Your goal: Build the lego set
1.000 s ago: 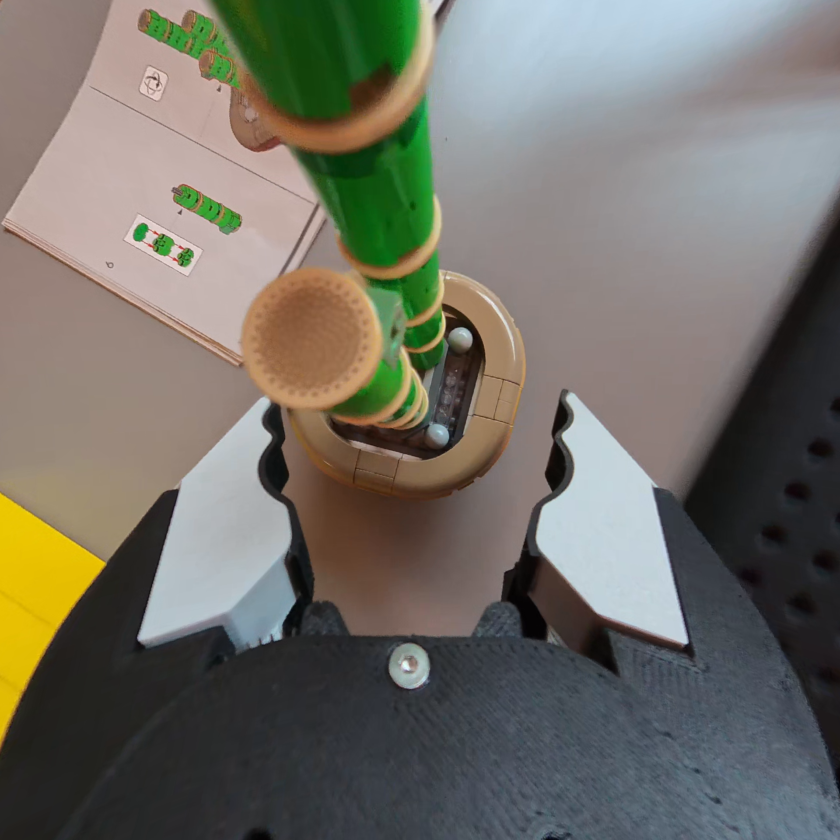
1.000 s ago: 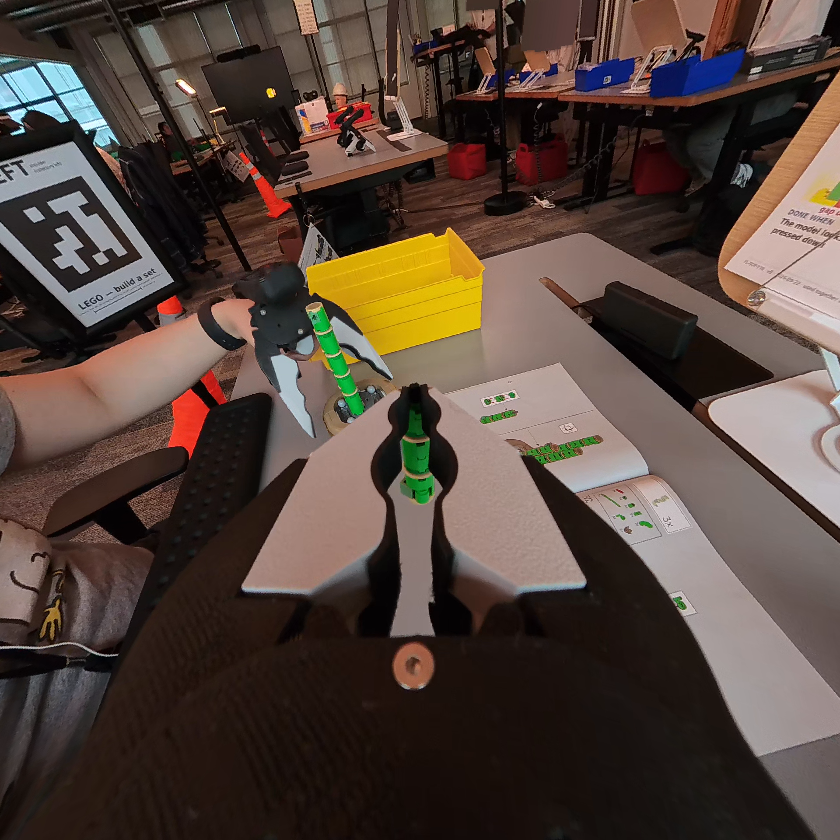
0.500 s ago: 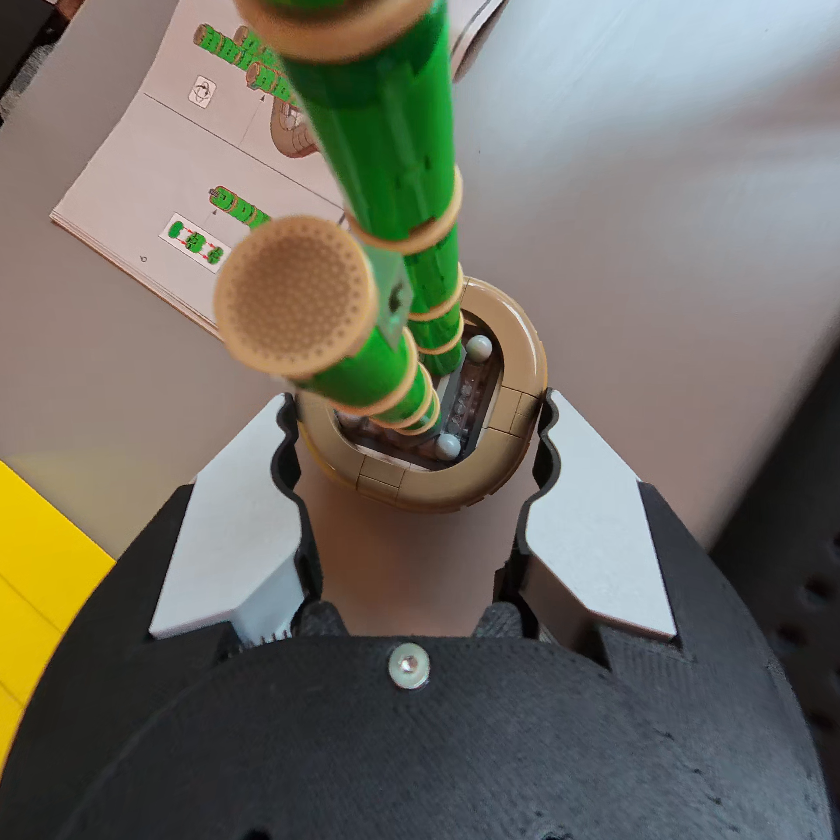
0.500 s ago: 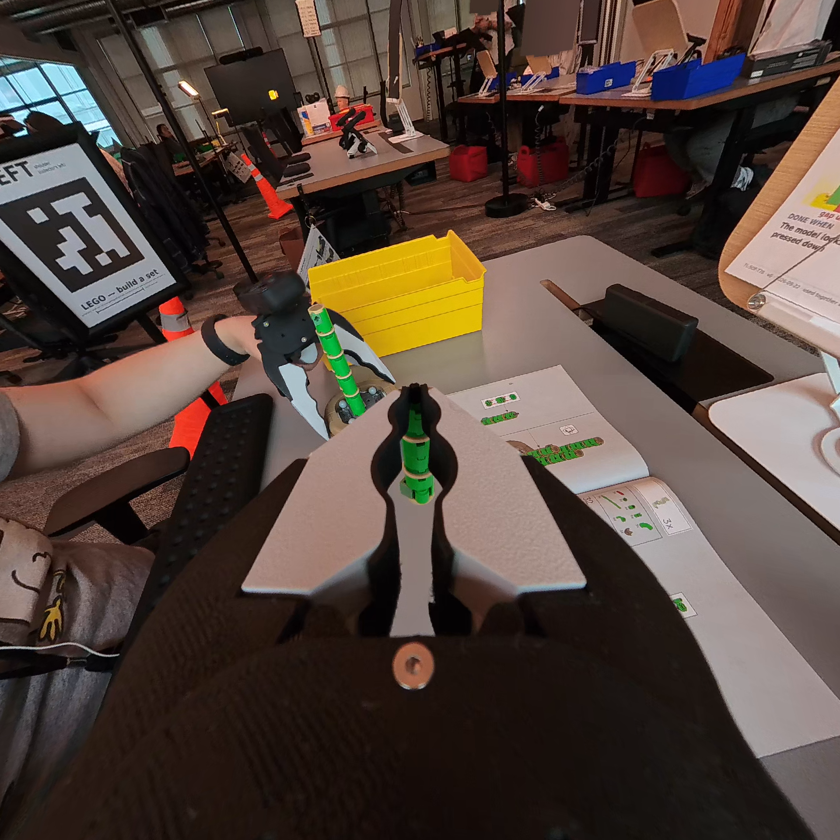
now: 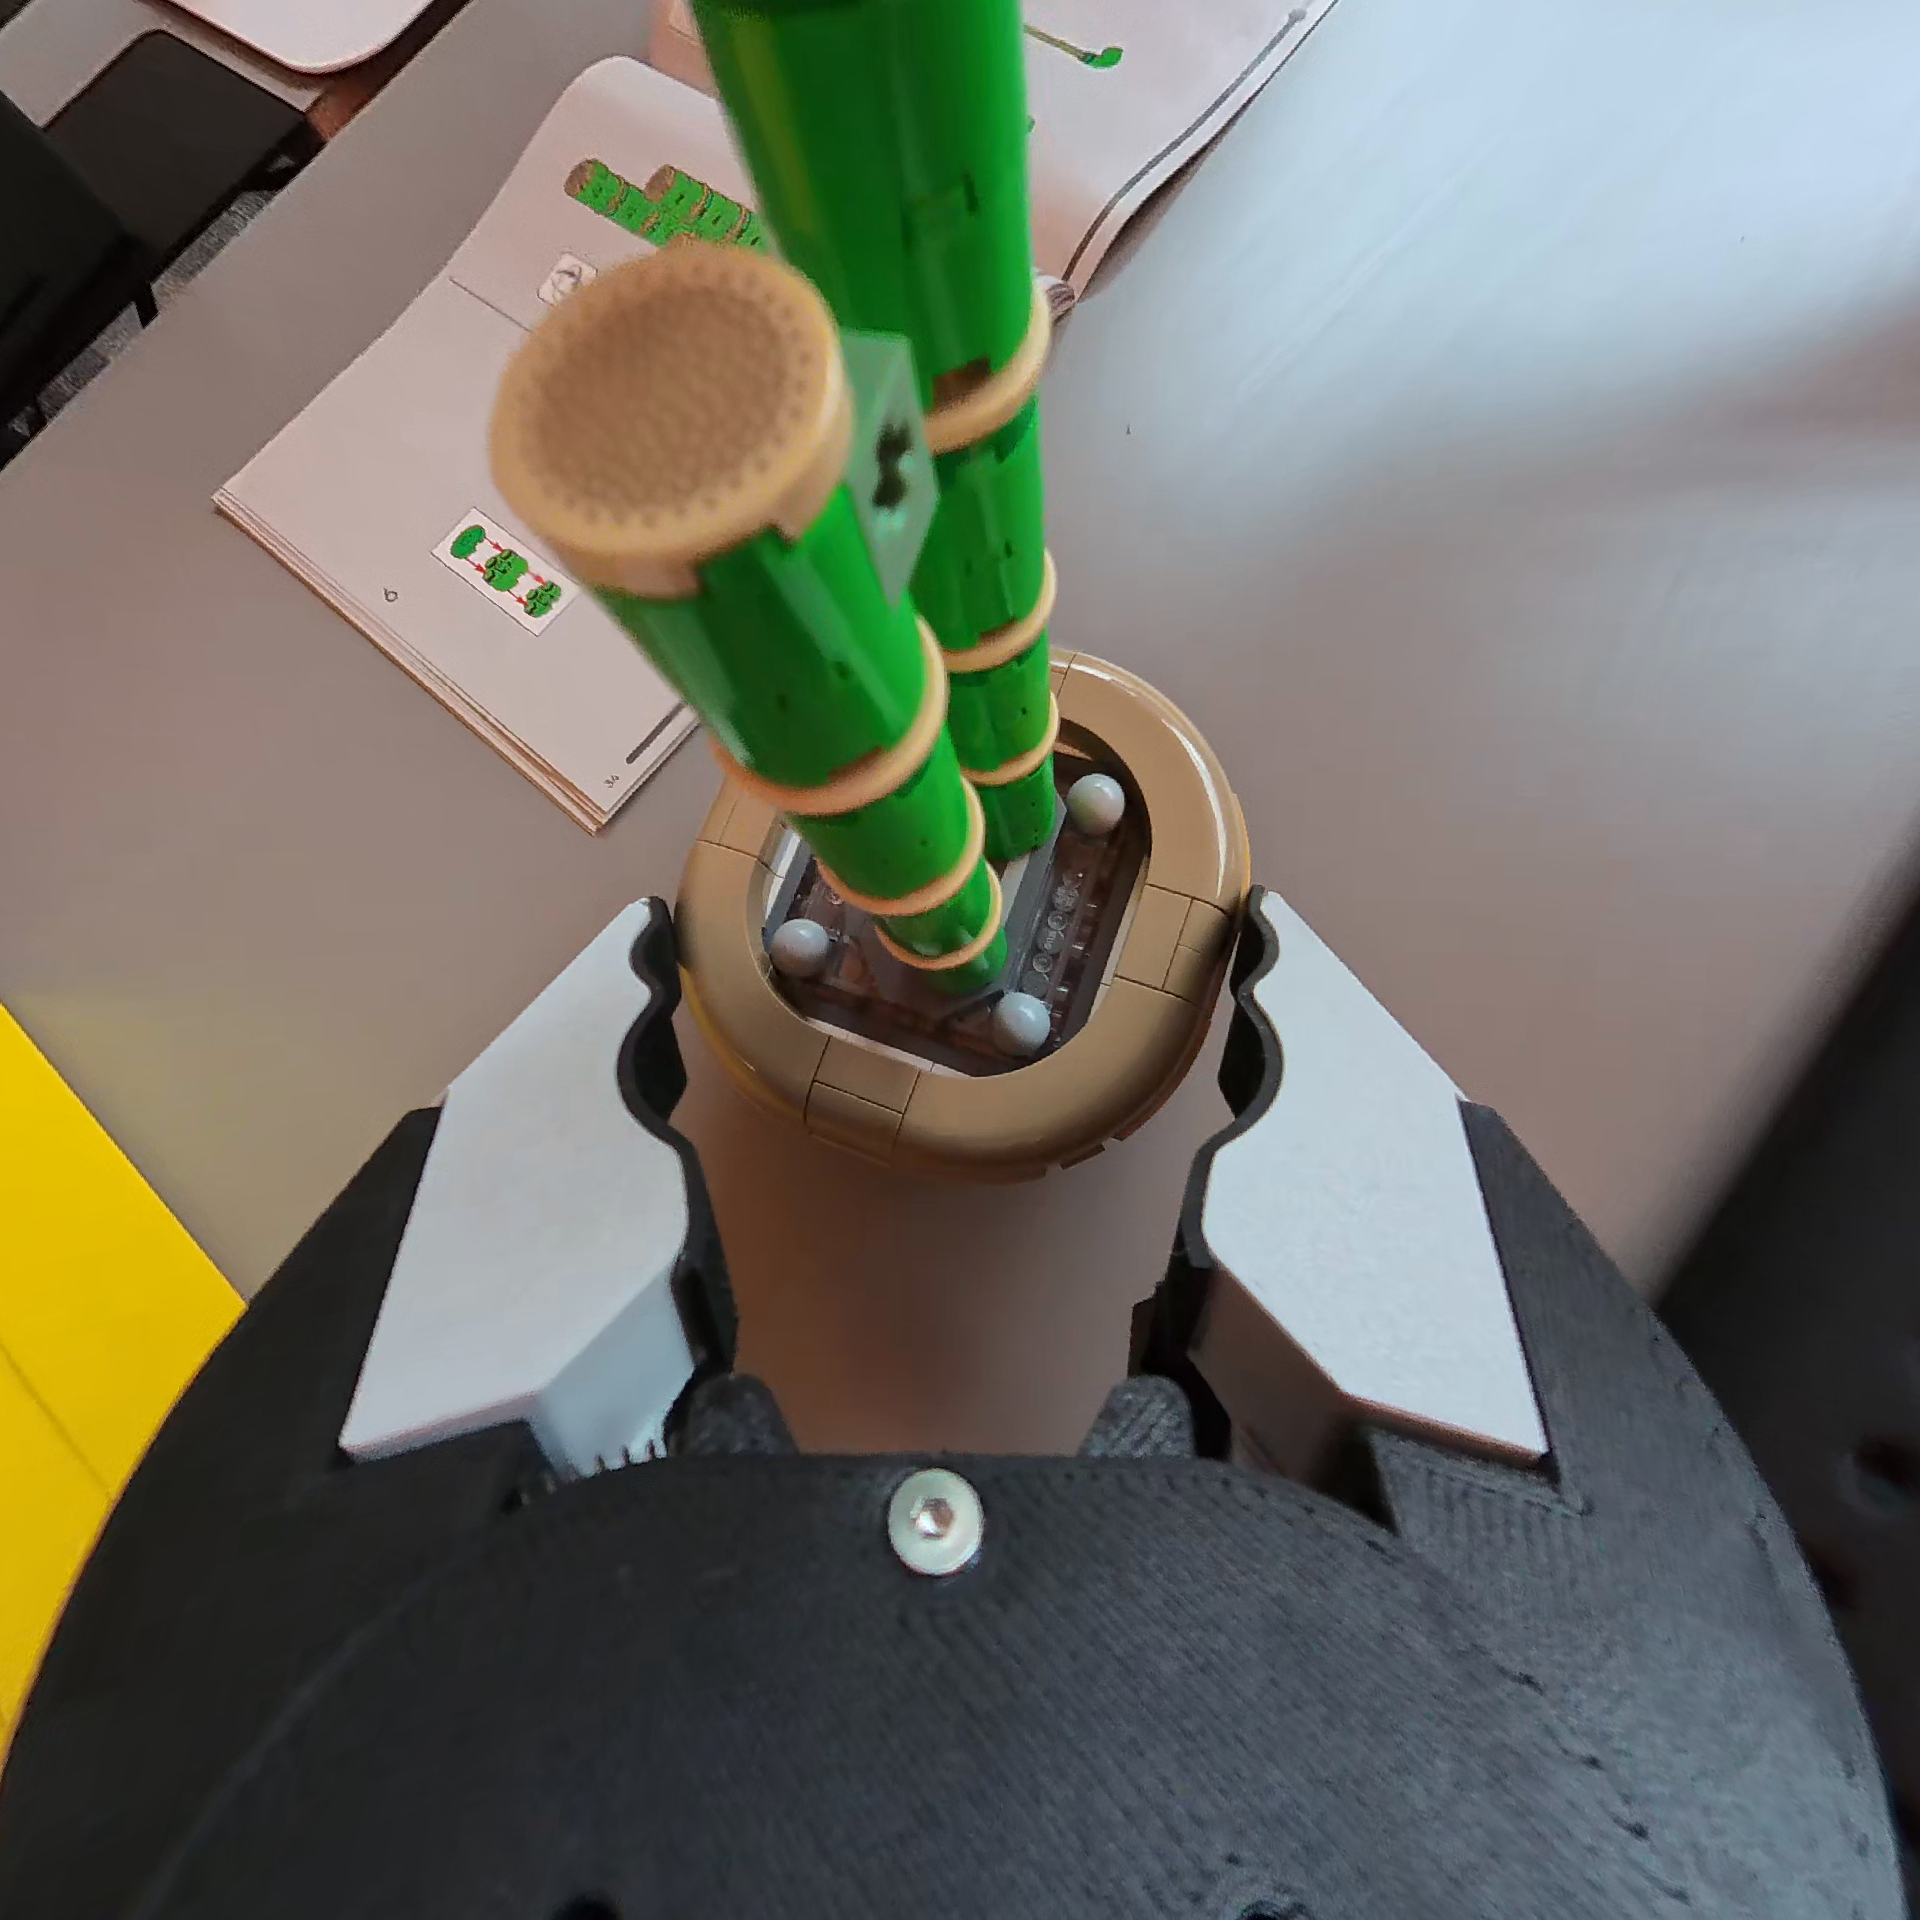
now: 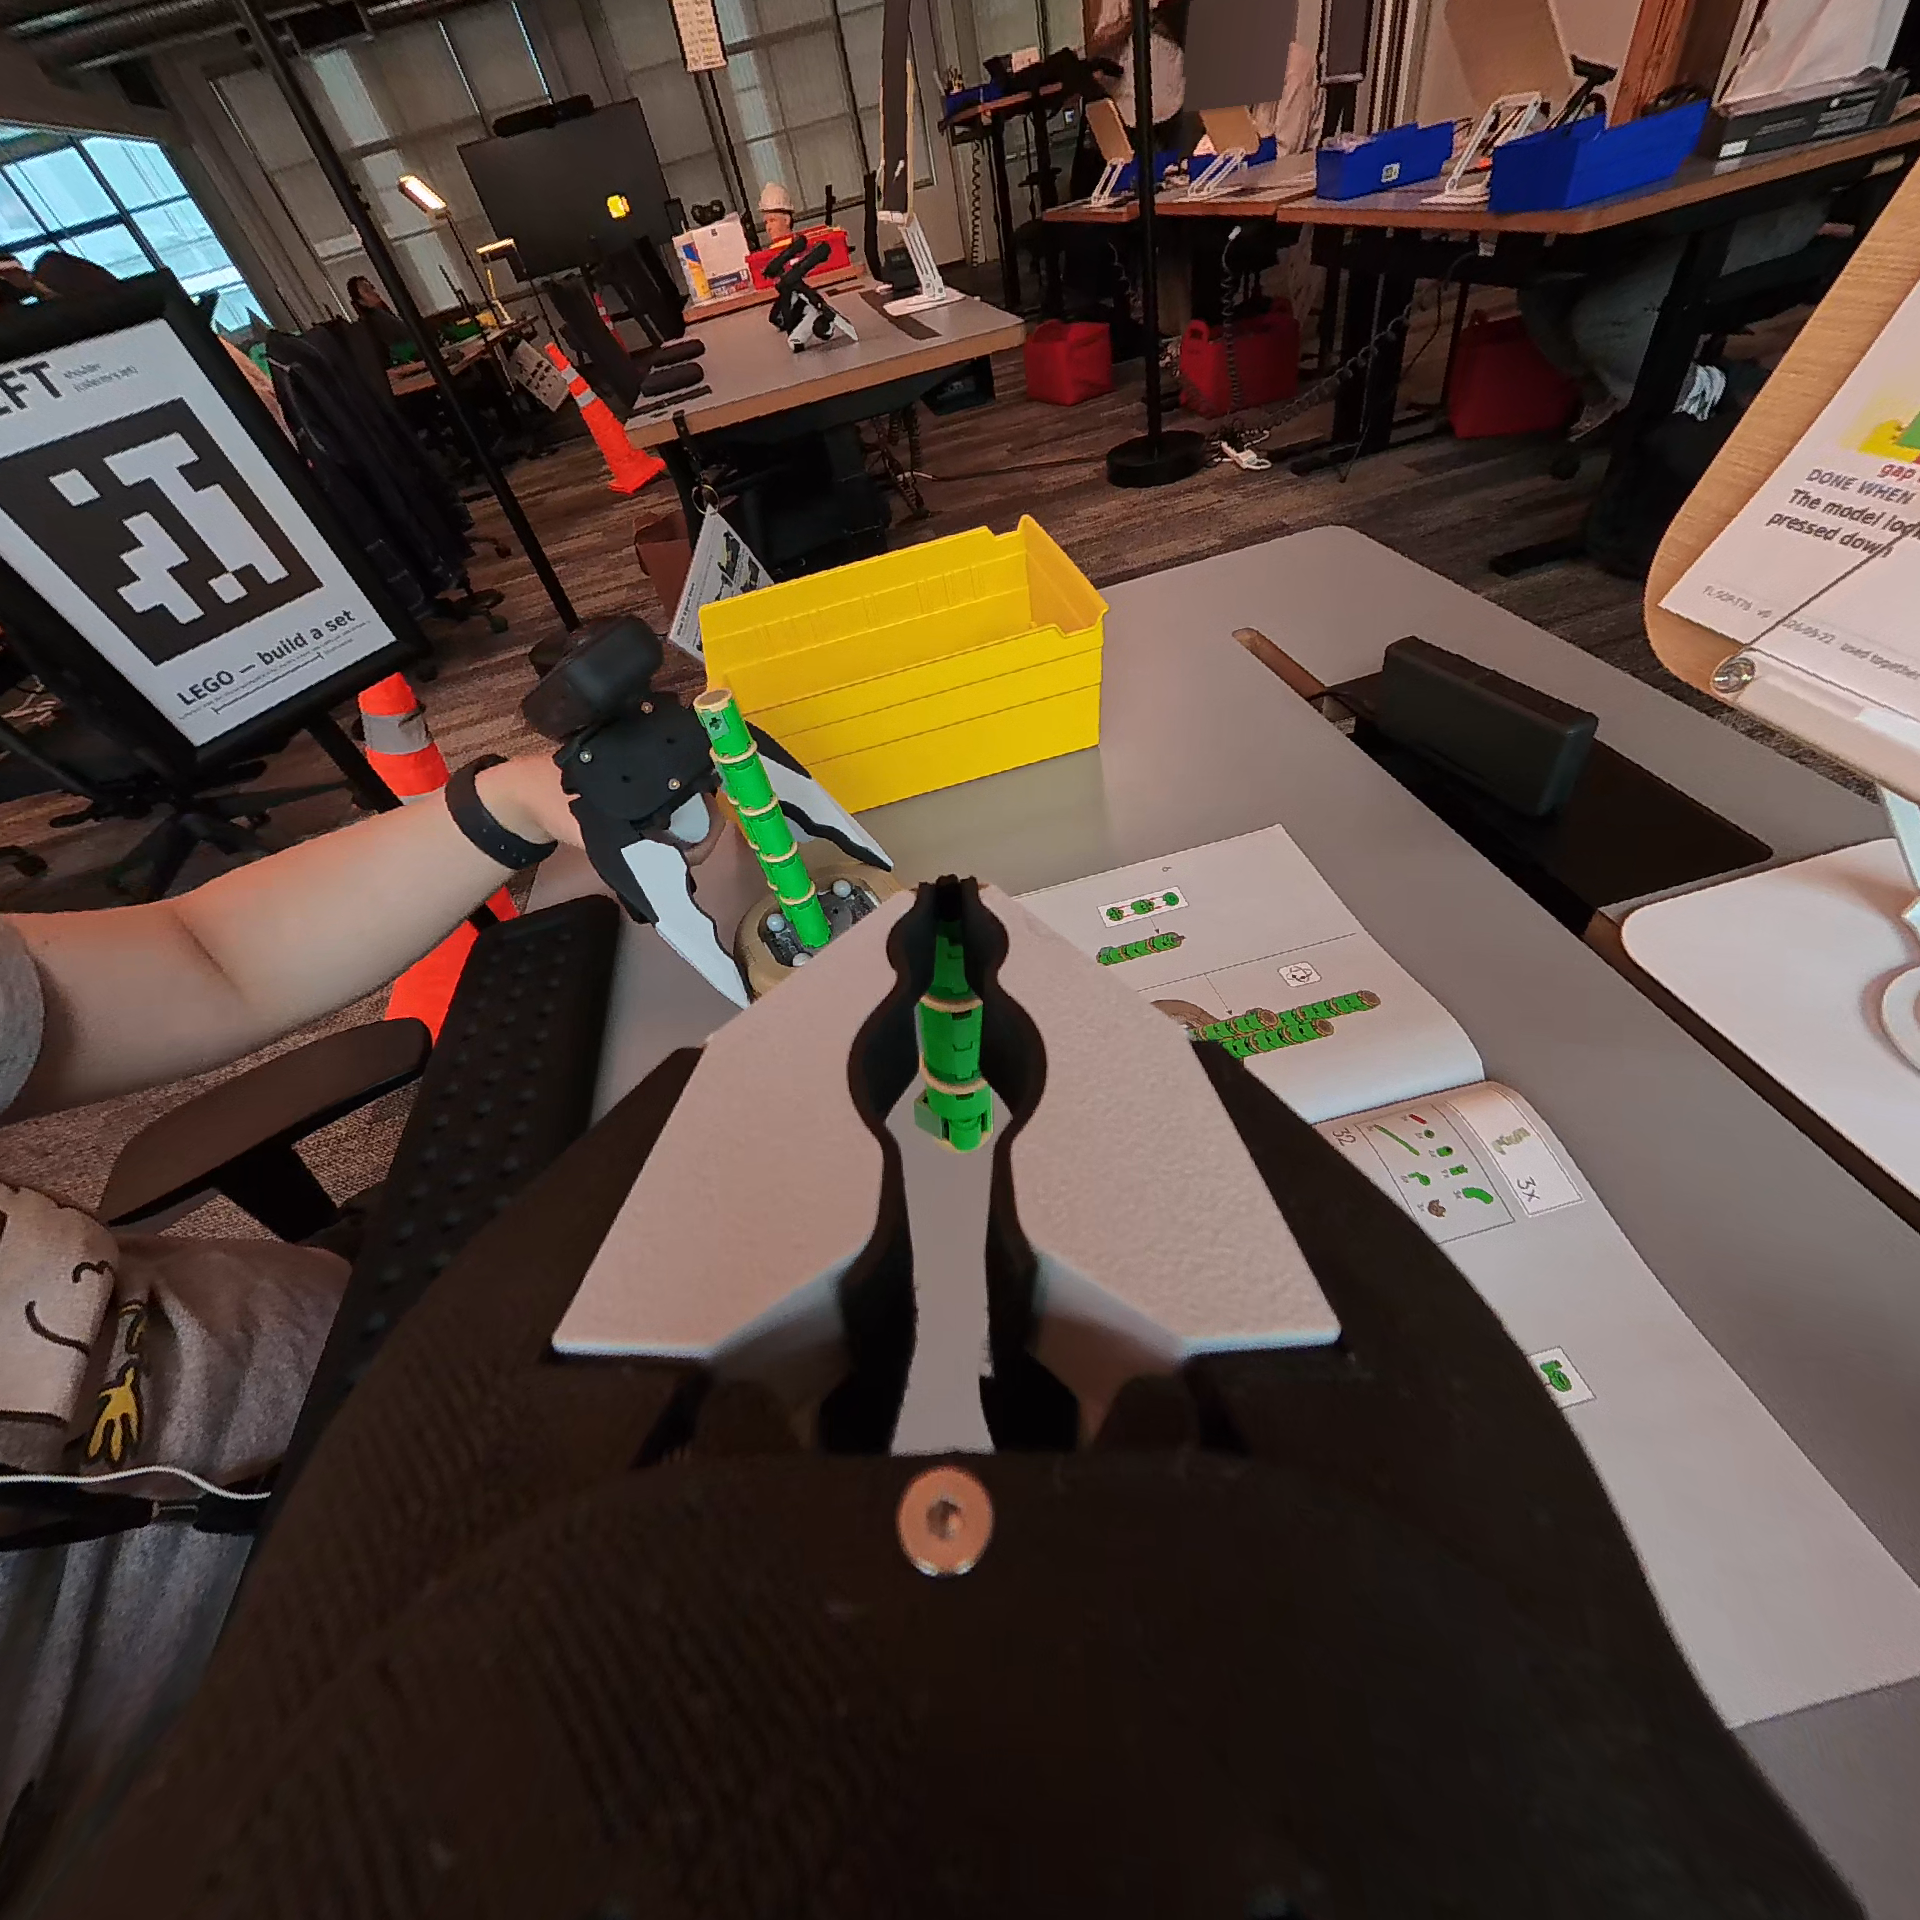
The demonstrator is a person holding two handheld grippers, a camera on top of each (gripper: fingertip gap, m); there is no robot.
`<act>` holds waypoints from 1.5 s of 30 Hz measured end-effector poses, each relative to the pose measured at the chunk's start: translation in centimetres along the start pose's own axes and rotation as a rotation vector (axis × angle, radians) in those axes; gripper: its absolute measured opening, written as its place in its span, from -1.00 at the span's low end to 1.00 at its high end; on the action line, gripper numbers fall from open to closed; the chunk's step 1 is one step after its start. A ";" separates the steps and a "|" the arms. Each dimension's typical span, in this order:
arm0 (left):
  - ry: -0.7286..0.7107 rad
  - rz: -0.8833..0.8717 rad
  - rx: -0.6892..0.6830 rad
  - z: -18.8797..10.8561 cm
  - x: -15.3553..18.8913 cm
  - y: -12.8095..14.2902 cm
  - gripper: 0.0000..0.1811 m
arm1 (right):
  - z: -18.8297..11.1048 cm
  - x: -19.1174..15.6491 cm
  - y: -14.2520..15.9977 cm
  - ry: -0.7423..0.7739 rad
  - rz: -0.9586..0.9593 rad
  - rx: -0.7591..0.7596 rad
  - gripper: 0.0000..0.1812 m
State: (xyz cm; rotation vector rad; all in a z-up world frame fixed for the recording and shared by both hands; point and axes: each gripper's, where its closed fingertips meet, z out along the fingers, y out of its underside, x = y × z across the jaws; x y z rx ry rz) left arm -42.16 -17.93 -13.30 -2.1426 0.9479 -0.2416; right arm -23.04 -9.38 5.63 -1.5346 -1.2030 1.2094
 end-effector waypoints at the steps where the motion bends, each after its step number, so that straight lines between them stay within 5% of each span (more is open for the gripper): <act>1: -0.004 -0.003 0.004 0.0 0.0 0.0 0.17 | 0.0 0.0 0.0 0.000 0.001 -0.001 -0.97; 23: -0.330 -0.227 0.053 0.7 0.7 -0.8 0.18 | 0.2 -0.1 0.1 -0.004 -0.001 -0.006 -0.97; 30: -0.113 -0.121 0.078 -0.3 1.5 -1.6 0.28 | 0.0 -0.1 0.0 -0.001 -0.001 -0.001 -0.97; 37: 0.036 0.085 -0.083 0.0 1.6 -0.5 0.29 | -0.3 0.1 0.0 0.005 0.000 -0.001 -0.97; 45: -0.003 0.055 -0.099 1.2 1.3 0.2 0.21 | -0.6 0.2 -0.2 0.003 0.005 0.011 -0.97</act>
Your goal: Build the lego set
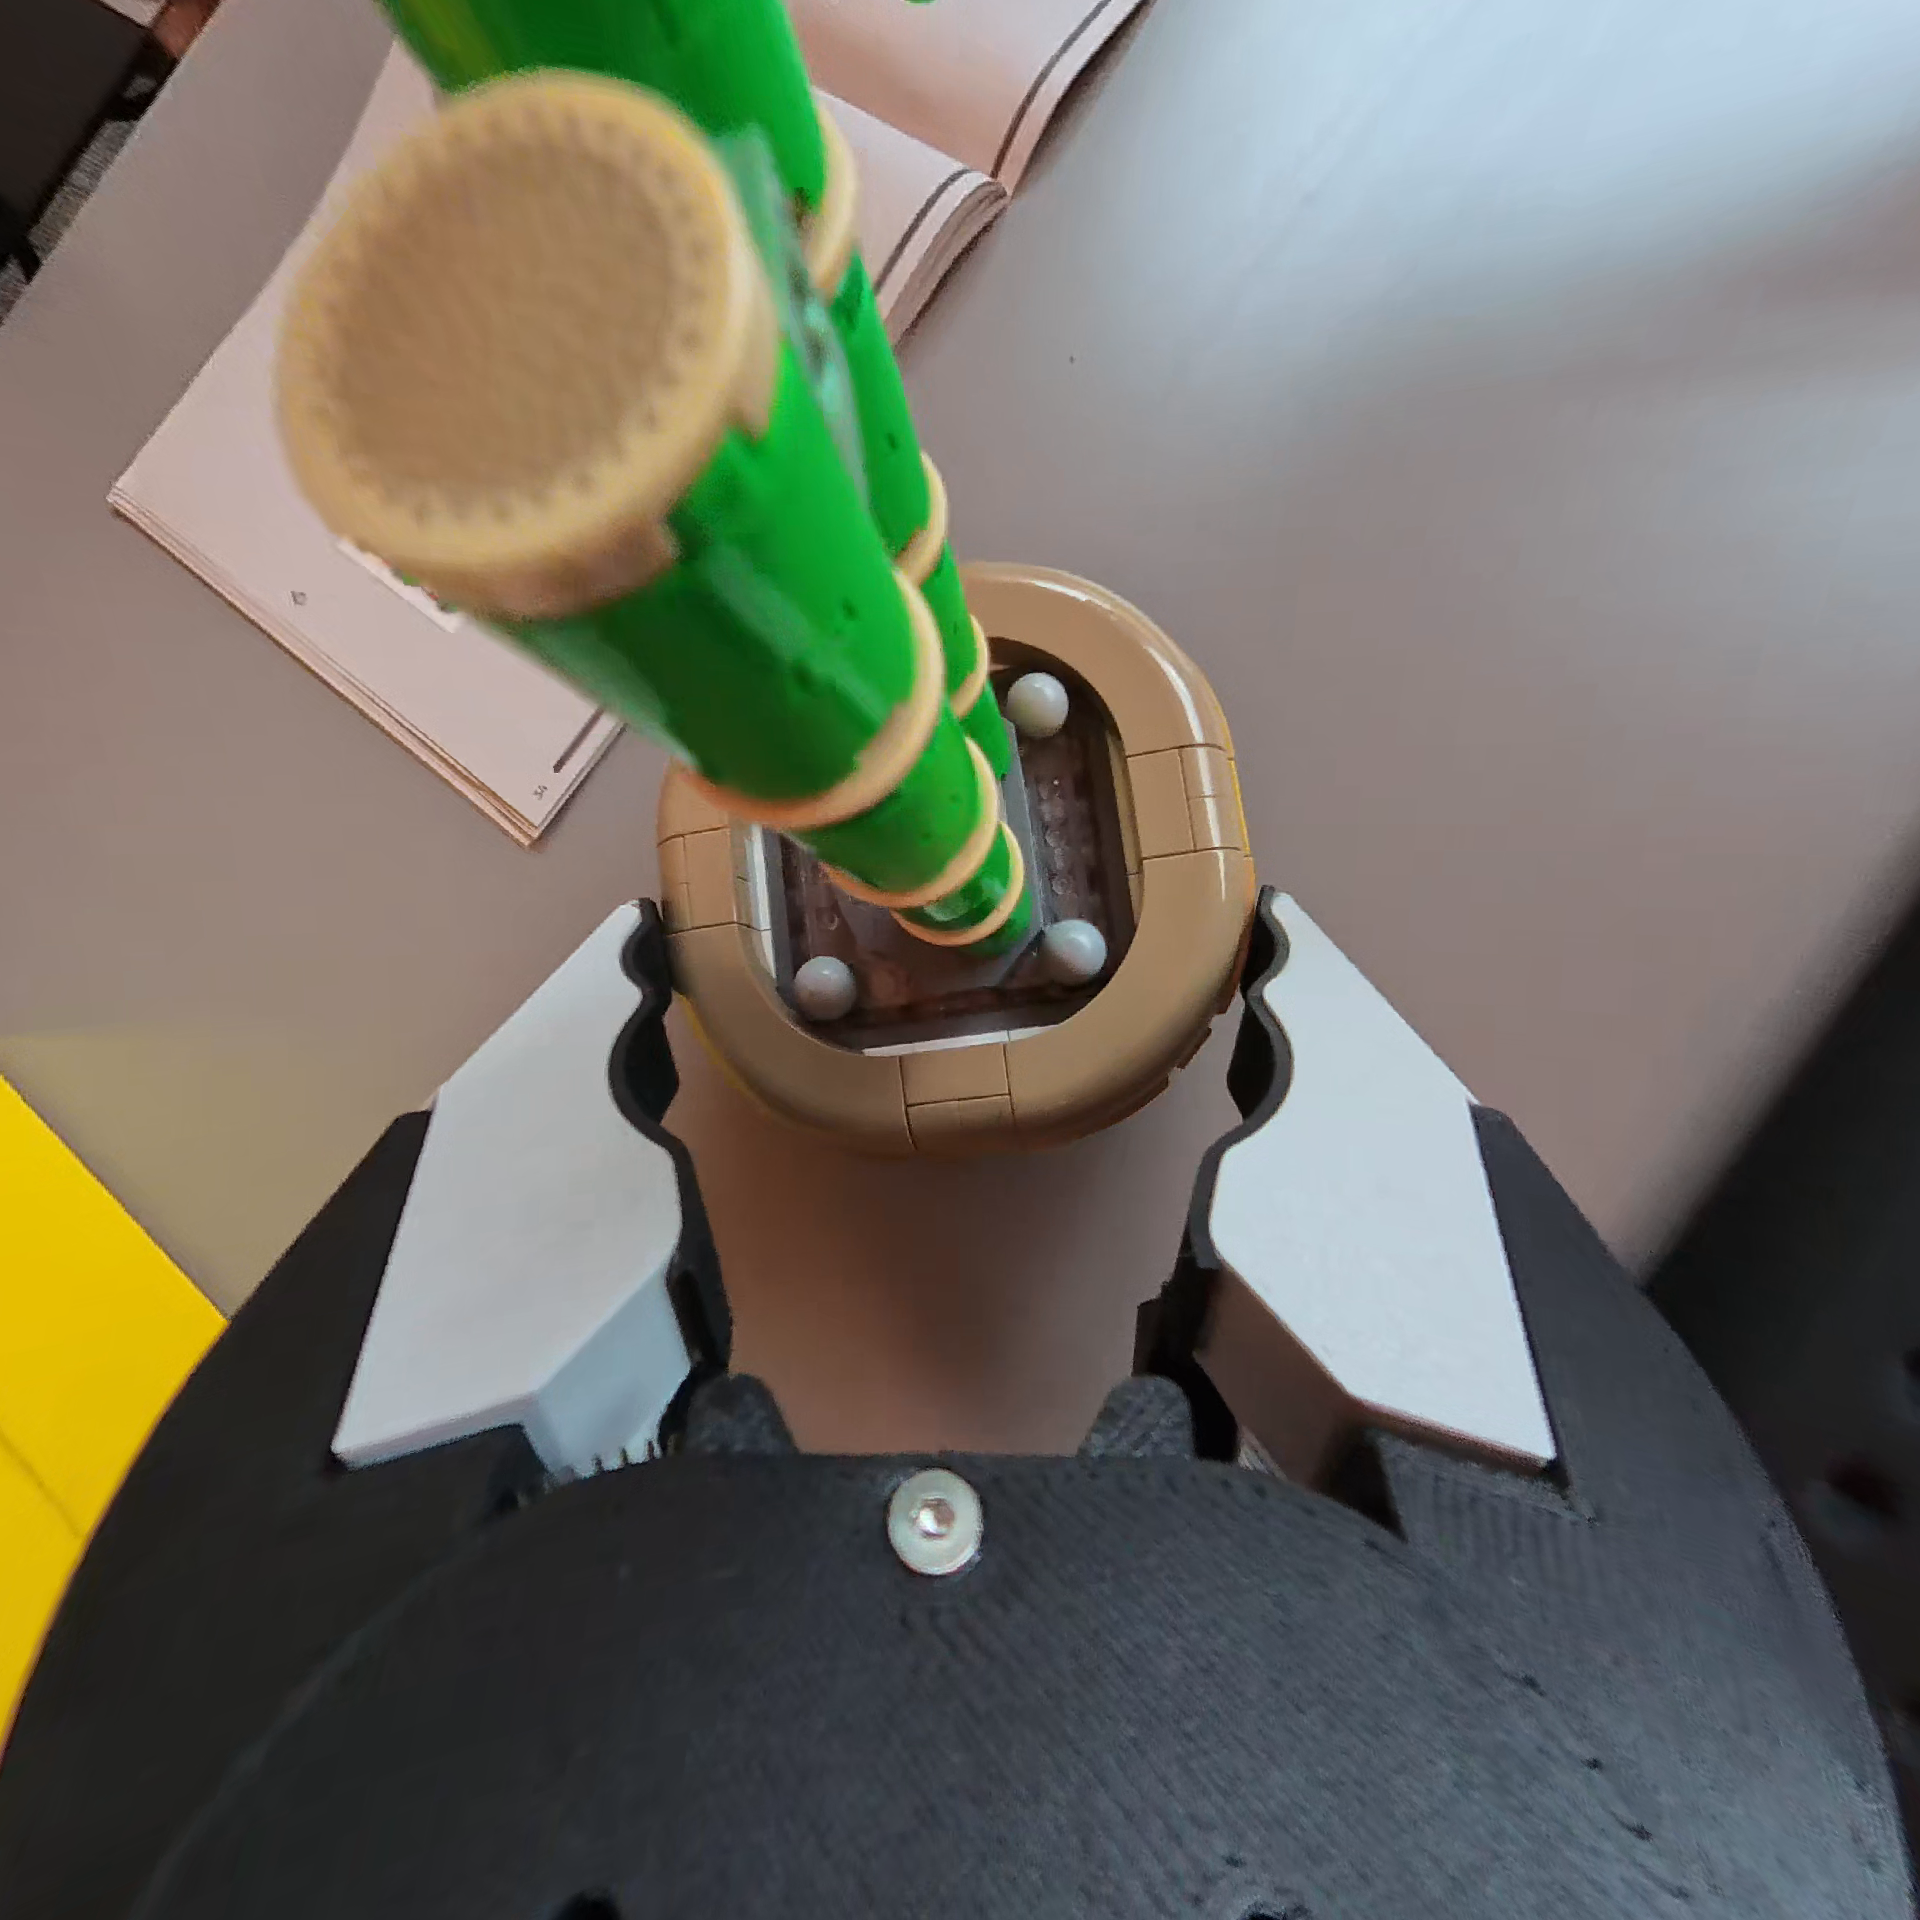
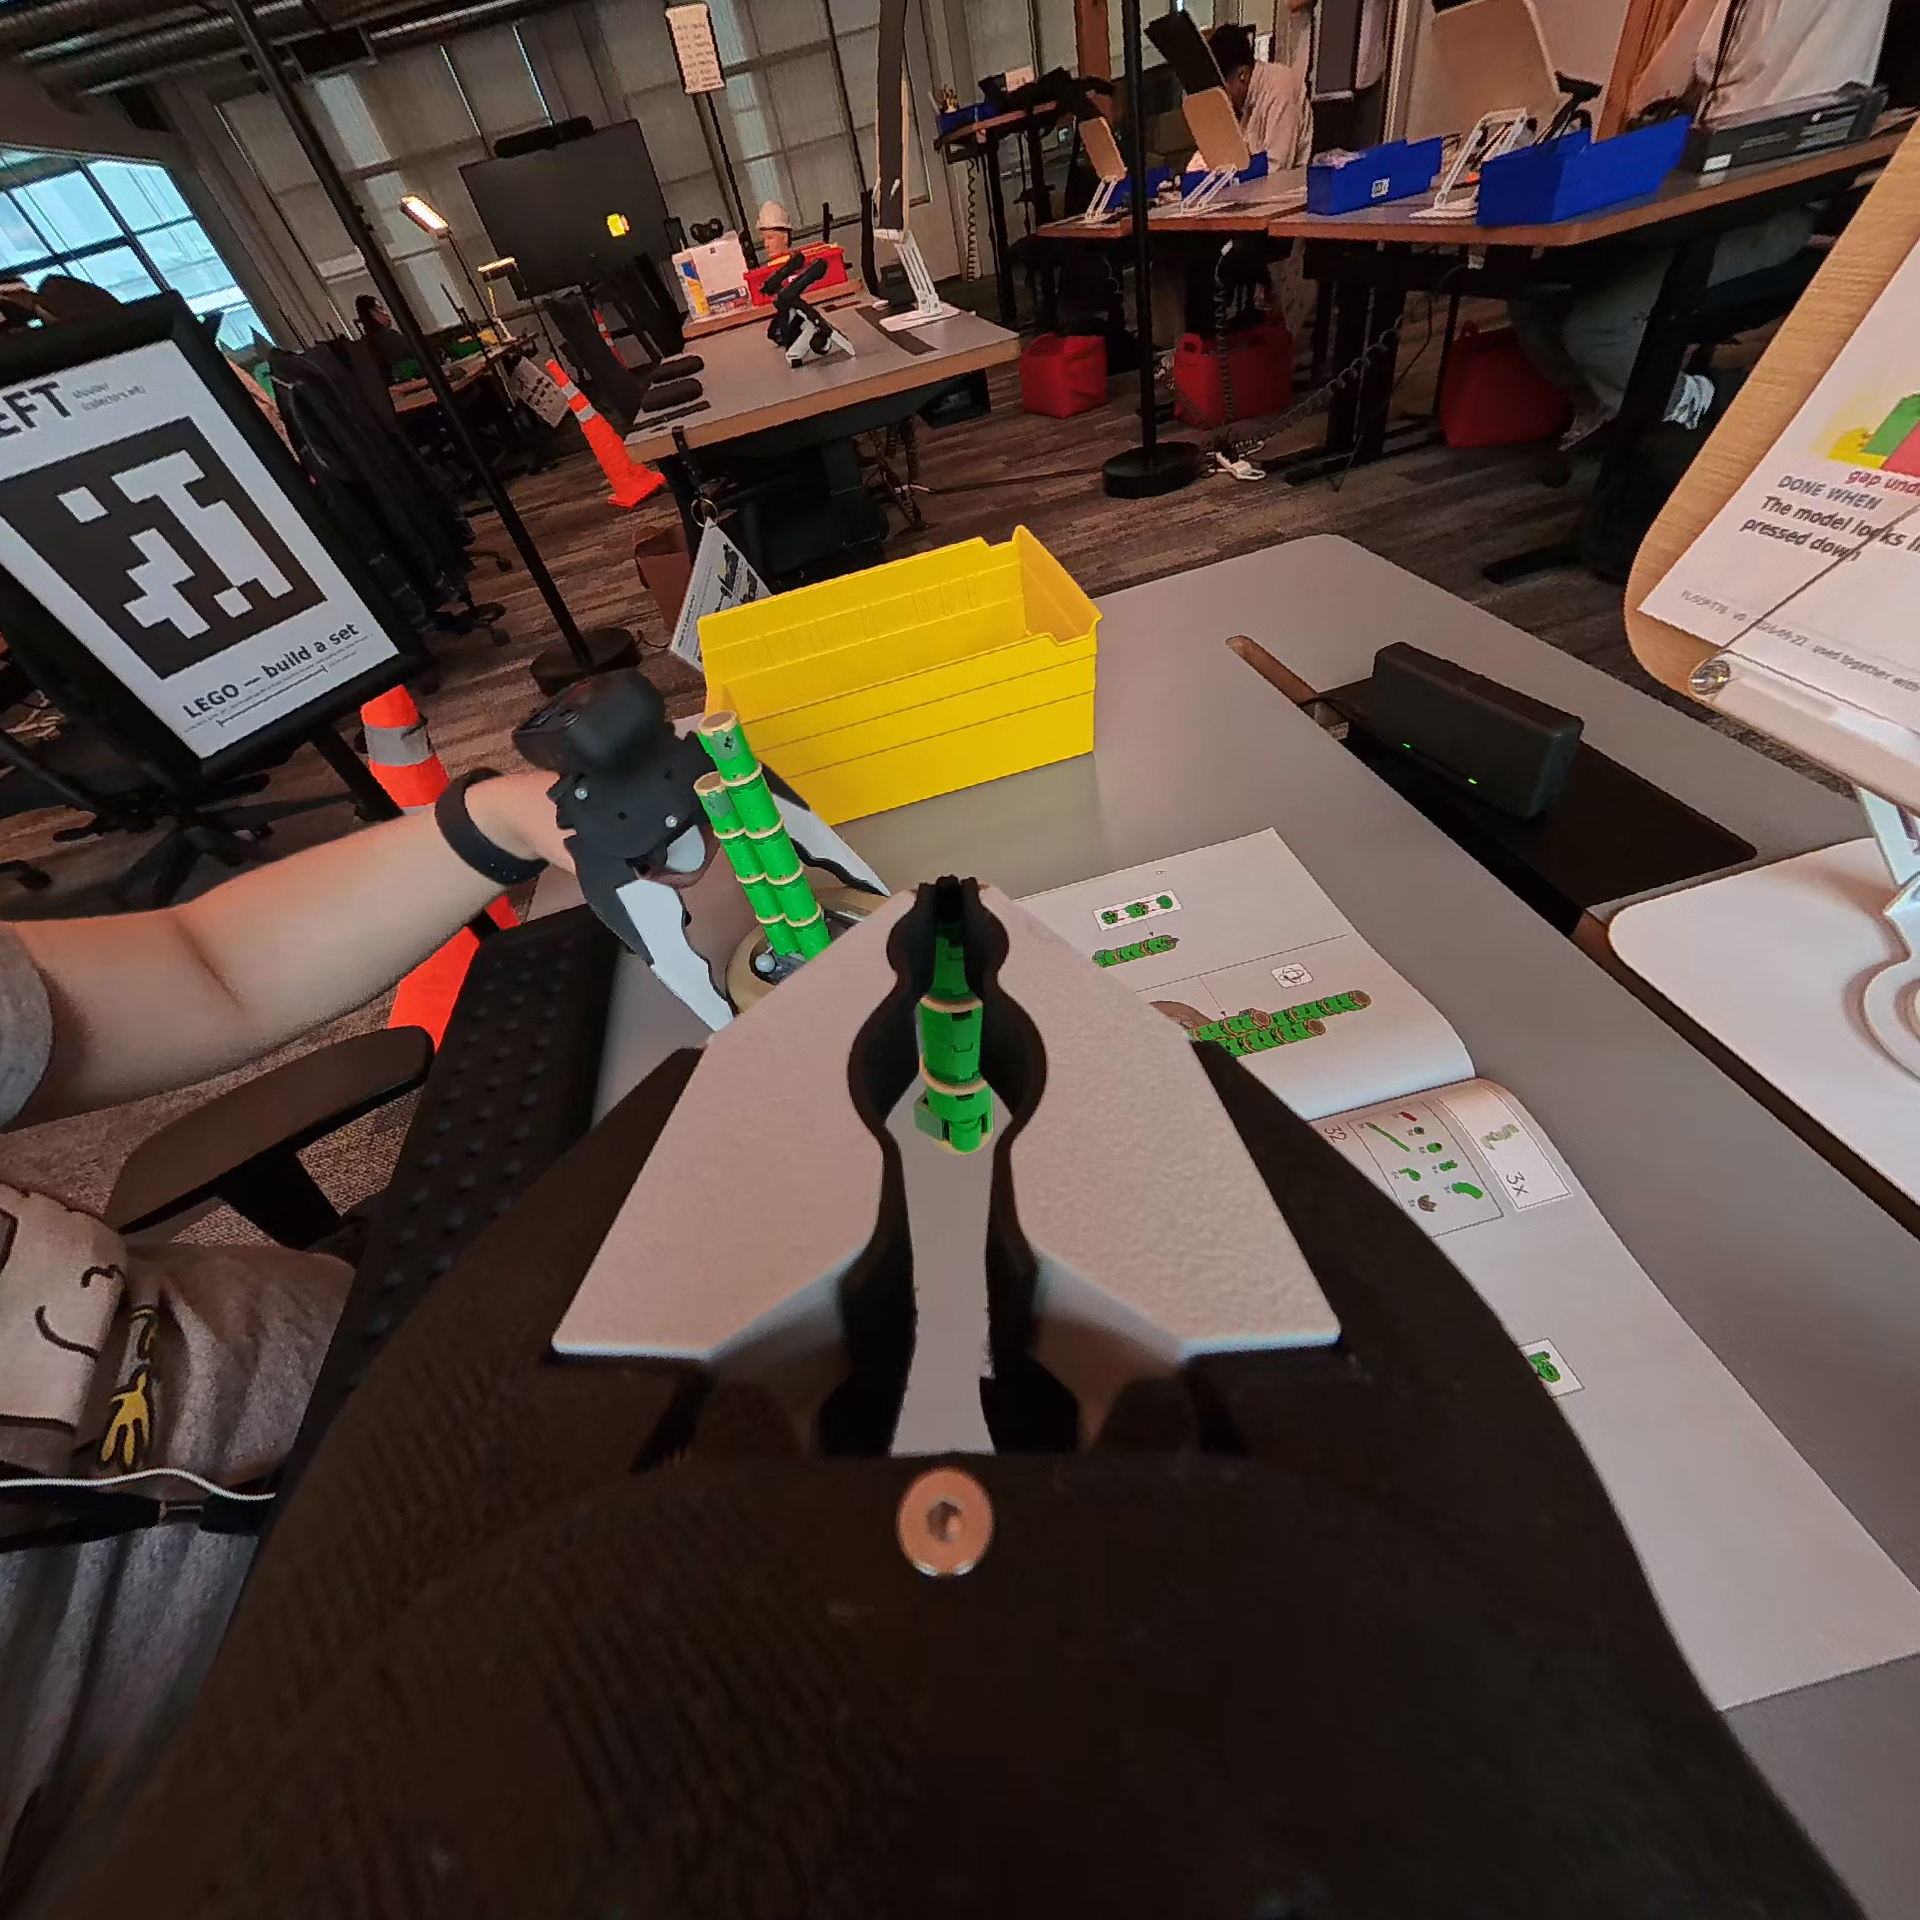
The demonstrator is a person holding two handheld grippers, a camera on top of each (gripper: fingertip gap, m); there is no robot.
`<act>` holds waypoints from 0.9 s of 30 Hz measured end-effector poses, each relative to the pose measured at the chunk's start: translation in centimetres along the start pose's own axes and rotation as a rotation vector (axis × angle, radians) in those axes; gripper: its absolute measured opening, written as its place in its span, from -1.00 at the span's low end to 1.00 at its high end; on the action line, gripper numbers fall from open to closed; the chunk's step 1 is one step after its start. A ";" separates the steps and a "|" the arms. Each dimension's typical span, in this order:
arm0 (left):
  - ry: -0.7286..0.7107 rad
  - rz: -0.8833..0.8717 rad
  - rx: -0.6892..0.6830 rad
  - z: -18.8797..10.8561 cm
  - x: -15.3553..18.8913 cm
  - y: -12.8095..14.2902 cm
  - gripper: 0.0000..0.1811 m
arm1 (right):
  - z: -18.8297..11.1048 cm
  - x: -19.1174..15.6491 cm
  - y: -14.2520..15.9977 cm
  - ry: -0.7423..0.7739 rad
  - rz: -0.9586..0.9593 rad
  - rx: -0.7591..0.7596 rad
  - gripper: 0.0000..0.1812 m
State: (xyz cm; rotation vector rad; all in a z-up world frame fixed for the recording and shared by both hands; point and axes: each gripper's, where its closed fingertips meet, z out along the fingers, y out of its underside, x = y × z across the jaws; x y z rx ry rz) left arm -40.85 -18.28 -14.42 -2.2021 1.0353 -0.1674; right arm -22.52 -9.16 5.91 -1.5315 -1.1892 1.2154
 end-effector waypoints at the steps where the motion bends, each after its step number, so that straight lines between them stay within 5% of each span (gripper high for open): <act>1: -0.014 -0.014 0.009 0.0 0.0 -0.1 0.21 | 0.0 0.0 0.0 -0.001 0.000 0.000 -0.97; 16: -0.464 -0.436 0.094 0.2 -1.3 -0.7 0.20 | 0.7 -0.5 0.2 -0.005 -0.013 -0.023 -0.96; 27: -0.329 -0.419 0.132 -1.4 0.6 -0.2 0.17 | 0.2 -0.2 -0.1 0.000 -0.010 -0.007 -0.97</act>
